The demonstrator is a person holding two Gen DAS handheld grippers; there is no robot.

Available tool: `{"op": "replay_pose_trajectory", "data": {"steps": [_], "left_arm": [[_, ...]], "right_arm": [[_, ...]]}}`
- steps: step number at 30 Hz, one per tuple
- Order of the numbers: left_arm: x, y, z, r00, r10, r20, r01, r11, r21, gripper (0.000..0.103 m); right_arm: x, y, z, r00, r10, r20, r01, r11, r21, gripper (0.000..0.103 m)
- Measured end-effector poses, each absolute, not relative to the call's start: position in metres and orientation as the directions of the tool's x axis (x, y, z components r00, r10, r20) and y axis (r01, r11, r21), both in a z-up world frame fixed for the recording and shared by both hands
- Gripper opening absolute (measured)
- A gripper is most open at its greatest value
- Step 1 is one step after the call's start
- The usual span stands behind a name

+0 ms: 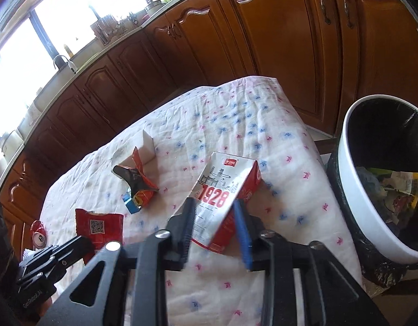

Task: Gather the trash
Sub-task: 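Grasp the red snack bag with the left tool while the right tool grasps the red-white milk carton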

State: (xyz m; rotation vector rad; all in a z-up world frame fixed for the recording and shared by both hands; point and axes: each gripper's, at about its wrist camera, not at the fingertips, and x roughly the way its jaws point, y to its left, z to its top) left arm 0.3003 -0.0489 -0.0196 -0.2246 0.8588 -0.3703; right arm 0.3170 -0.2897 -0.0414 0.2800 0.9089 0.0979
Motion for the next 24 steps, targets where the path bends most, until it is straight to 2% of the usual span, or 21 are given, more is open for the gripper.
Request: {"op": "replay_pose_trajectory", "data": {"steps": [1,7,14,24], "left_arm": [[0.299,-0.047,-0.019,0.597,-0.403,-0.693,0.222,0.914,-0.34,0.007],[0.299,-0.04,-0.019,0.598,-0.404,-0.693,0.209,0.912,-0.352,0.007],[0.301,-0.046,-0.018,0.59,-0.421,-0.688,0.228,0.905,-0.359,0.007],[0.3,-0.08,-0.012,0.568,-0.468,-0.677,0.305,0.884,-0.355,0.007]], "right_arm": [[0.32,-0.288,-0.043,0.613,0.193,-0.766,0.045,0.959,0.278,0.067],[0.342,-0.272,-0.063,0.575,0.128,-0.808,0.101,0.969,0.225,0.067],[0.326,-0.279,-0.062,0.609,0.113,-0.785,0.064,0.979,0.191,0.052],[0.258,-0.317,-0.036,0.672,0.198,-0.714,0.039,0.953,0.301,0.05]]}}
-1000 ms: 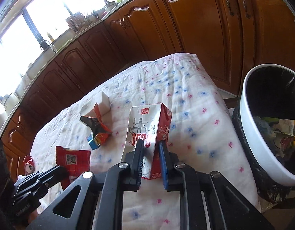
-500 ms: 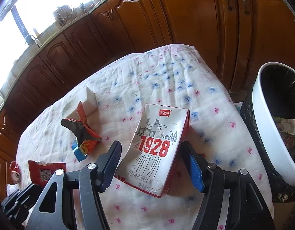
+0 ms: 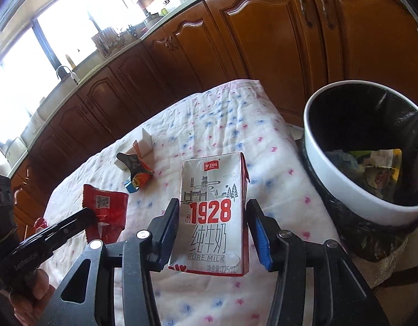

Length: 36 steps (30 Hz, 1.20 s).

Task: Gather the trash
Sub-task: 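Carry bag and carton over the bin while both tools open to drop them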

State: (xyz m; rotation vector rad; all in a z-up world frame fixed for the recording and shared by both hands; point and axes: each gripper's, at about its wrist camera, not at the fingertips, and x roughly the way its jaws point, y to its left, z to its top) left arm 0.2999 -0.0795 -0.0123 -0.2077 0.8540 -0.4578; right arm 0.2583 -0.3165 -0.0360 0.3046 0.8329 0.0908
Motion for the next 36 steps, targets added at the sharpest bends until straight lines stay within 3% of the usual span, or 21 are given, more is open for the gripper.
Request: {"op": "replay_pose_trajectory", "data": {"steps": [16,36], "left_arm": [[0.297,-0.156,0.006,0.533,-0.525,-0.663,0.445,0.841,-0.308,0.007],[0.341,-0.259,0.017,0.49,-0.552,-0.675,0.58,0.784,-0.22,0.007]], "right_arm": [[0.204,-0.373,-0.011,0.734,0.169,-0.658,0.098,0.932,0.349,0.05],[0.221,-0.467,0.013,0.759,0.059,-0.648,0.206,0.923,0.325,0.05]]}}
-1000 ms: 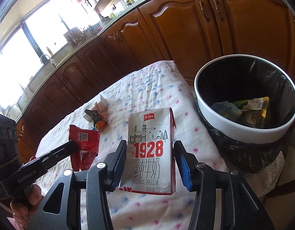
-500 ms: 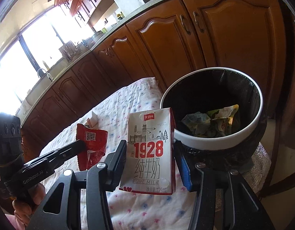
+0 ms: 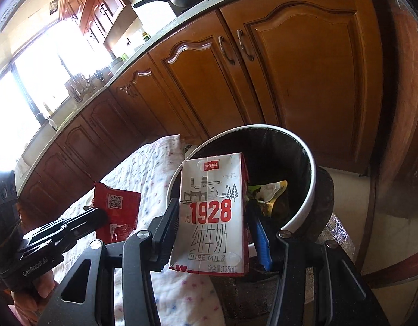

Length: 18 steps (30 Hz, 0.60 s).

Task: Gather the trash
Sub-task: 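Carry bag and carton over the bin while both tools open to drop them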

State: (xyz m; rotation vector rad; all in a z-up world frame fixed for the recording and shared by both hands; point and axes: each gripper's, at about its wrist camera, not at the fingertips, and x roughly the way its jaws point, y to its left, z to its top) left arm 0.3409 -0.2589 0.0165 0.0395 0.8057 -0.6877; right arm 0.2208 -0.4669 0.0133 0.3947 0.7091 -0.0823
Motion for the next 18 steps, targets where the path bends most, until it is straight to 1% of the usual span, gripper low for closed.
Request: {"op": "replay_pose_trajectory", "data": {"steps": [5,18], "left_arm": [[0.36,-0.281,0.014,0.478,-0.552,-0.684,0.6,0.773,-0.205,0.007],[0.401,-0.325,-0.001,0.422,-0.518,-0.744,0.614,0.767,-0.186,0.007]], "right_arm": [[0.232,-0.485,0.013,0.751,0.046,-0.659,0.22,0.923,0.315,0.05],[0.258,-0.511,0.006,0.713,0.05,-0.699,0.23,0.925,0.301,0.05]]}}
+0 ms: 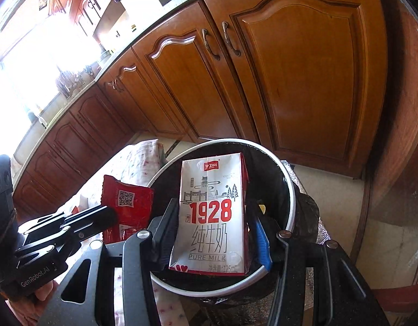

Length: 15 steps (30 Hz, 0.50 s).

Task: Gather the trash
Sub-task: 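Carry bag and carton over the bin while both tools open to drop them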

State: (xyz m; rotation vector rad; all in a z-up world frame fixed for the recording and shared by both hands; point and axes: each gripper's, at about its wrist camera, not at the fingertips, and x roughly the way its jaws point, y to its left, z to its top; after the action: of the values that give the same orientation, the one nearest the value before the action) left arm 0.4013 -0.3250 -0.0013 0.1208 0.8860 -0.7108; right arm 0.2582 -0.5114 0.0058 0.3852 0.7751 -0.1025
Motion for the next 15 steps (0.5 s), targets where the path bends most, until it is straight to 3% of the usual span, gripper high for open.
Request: {"op": "replay_pose_trajectory", "data": {"steps": [8,12,13,15], "left_arm": [[0.416,-0.333,-0.01,0.389,-0.514,-0.765,0.616,0.762,-0.199,0.008],[0.417,-0.337,-0.01,0.395,-0.507,-0.766,0.603,0.772,-0.2,0.026],[0.416,-0.334,-0.011,0.4,-0.507,-0.763,0.598,0.776,-0.203,0.031],[0.416,-0.333,-0.011,0.403,-0.507,-0.762,0.586,0.782,-0.211,0.031]], "right_arm": [[0.268,-0.514,-0.002,0.69,0.061,-0.721,0.233,0.925,0.3,0.05],[0.272,-0.518,-0.005,0.681,0.069,-0.729,0.243,0.918,0.313,0.053],[0.271,-0.52,-0.004,0.683,0.064,-0.728,0.249,0.916,0.315,0.057],[0.268,-0.522,-0.002,0.697,0.062,-0.715,0.256,0.909,0.329,0.069]]}}
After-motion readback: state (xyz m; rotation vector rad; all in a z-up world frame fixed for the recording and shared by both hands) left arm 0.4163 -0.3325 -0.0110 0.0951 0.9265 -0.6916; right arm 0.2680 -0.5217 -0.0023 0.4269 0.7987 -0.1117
